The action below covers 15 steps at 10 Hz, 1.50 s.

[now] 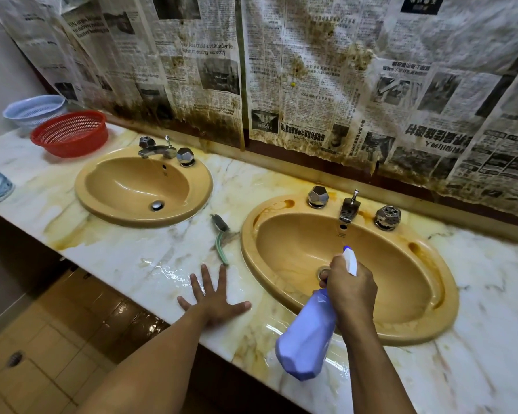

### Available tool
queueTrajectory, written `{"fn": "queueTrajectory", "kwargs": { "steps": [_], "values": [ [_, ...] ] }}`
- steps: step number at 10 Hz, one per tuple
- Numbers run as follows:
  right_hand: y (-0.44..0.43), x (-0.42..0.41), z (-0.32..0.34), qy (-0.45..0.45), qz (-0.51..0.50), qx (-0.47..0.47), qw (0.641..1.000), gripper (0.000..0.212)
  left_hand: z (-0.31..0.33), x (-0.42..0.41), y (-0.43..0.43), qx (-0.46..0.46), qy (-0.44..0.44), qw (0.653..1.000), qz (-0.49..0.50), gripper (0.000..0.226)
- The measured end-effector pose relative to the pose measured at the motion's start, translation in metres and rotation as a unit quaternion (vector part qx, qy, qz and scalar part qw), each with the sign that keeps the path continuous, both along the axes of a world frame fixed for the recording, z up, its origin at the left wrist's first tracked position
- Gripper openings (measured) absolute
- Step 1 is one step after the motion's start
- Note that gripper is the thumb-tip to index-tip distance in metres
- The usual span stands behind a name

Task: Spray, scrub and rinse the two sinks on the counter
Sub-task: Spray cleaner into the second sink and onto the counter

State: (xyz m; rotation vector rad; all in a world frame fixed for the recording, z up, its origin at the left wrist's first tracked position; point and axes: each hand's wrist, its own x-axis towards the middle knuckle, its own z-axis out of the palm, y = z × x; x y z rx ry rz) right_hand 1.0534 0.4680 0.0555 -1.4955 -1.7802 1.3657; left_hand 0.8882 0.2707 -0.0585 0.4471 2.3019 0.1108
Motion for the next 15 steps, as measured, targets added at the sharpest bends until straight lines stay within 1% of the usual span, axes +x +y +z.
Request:
{"fn": "queueTrajectory", "kwargs": {
  "steps": [2, 3, 4, 6, 7, 8, 9, 10, 11, 12, 13, 14, 15],
  "values": [
    [0.001, 0.003, 0.003, -0.004, 0.043, 0.037, 0.998, 0.039, 0.002, 0.001, -0.001, 0.004, -0.002, 1.000, 0.001, 0.123],
    [0.001, 0.001, 0.001, -0.019, 0.018, 0.033, 0.999, 0.037, 0.003, 0.002, -0.001, 0.005, -0.003, 1.000, 0.000, 0.122],
    [-0.005, -0.003, 0.001, -0.010, 0.002, 0.015, 1.000, 0.040, 0.002, 0.001, 0.000, 0.005, -0.001, 1.000, 0.003, 0.123],
    [-0.009, -0.010, 0.009, 0.006, 0.030, 0.031, 0.999, 0.040, 0.002, 0.001, -0.001, 0.004, -0.001, 1.000, 0.004, 0.124],
    [-0.012, -0.014, 0.006, 0.003, 0.008, 0.016, 1.000, 0.044, 0.002, 0.000, -0.001, 0.006, -0.004, 1.000, 0.002, 0.123],
    [-0.015, -0.013, 0.006, 0.006, 0.000, 0.002, 1.000, 0.036, 0.001, 0.000, -0.002, 0.004, -0.002, 1.000, 0.001, 0.123],
    [-0.014, -0.011, 0.006, 0.022, 0.023, 0.018, 0.999, 0.030, 0.001, 0.000, -0.001, 0.004, -0.001, 1.000, 0.000, 0.123],
    [-0.012, -0.013, 0.007, 0.032, 0.058, 0.025, 0.997, 0.040, 0.001, 0.000, -0.002, 0.005, -0.001, 1.000, 0.001, 0.123],
    [-0.014, -0.014, 0.007, 0.020, 0.081, 0.017, 0.996, 0.040, 0.002, 0.001, -0.002, 0.008, -0.001, 1.000, -0.001, 0.123],
    [-0.017, -0.013, 0.004, 0.010, 0.067, -0.021, 0.997, 0.043, 0.002, 0.000, -0.002, 0.009, -0.001, 1.000, -0.004, 0.123],
    [-0.019, -0.011, 0.000, 0.005, 0.056, -0.014, 0.998, 0.044, 0.003, 0.001, -0.002, 0.008, -0.003, 1.000, -0.004, 0.123],
    [-0.017, -0.010, 0.000, 0.012, 0.081, 0.009, 0.997, 0.041, 0.004, 0.001, -0.001, 0.009, -0.001, 1.000, -0.005, 0.123],
    [-0.013, -0.010, 0.001, 0.019, 0.096, 0.002, 0.995, 0.044, 0.004, 0.001, -0.002, 0.009, -0.001, 1.000, -0.006, 0.122]
  ]
}}
